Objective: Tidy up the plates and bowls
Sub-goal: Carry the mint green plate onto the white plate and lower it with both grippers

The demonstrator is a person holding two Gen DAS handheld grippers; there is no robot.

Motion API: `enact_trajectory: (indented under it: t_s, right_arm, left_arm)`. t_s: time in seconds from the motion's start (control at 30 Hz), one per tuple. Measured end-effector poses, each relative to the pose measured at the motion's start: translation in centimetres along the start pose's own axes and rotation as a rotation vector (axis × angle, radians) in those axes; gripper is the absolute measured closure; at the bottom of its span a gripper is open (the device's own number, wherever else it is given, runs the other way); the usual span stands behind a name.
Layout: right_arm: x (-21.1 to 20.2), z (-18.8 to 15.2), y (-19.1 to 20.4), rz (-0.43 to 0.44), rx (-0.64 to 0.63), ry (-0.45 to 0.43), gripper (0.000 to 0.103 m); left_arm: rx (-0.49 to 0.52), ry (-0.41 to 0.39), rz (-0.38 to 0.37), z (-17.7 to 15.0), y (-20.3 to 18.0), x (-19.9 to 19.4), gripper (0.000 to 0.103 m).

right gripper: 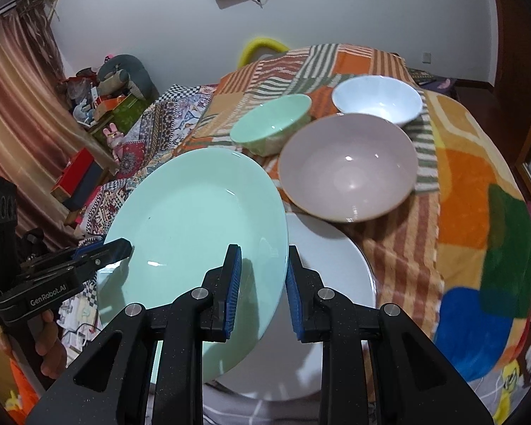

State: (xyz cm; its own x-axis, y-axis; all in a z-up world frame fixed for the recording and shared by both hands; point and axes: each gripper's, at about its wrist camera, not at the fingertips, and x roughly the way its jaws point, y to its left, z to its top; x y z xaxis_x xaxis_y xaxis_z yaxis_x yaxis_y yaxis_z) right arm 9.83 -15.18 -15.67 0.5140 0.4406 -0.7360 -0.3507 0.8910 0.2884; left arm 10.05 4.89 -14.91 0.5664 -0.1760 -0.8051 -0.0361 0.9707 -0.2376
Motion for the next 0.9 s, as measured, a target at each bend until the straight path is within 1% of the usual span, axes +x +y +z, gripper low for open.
enact_trajectory:
  t_s: [0.37,0.73,0.9]
  right_arm:
    - [0.5,-2.4,-2.2,-0.017,0.062,0.051,0.081]
    - [1.2,-4.0,-4.3,-0.025,0.129,0.104,0.081]
    - [1.5,-4.3,-4.6,-0.031,0.148,0.12,0.081]
  left_arm:
    - [0.031,0.083,-0.002,-1.1,-1.7,2.7,0.078]
    - [0.032,0.204,-0.012,-2.1,-2.4,6.5,0.078]
    - [0.038,0.225,-0.009,-2.2,-2.8,7.5,0.078]
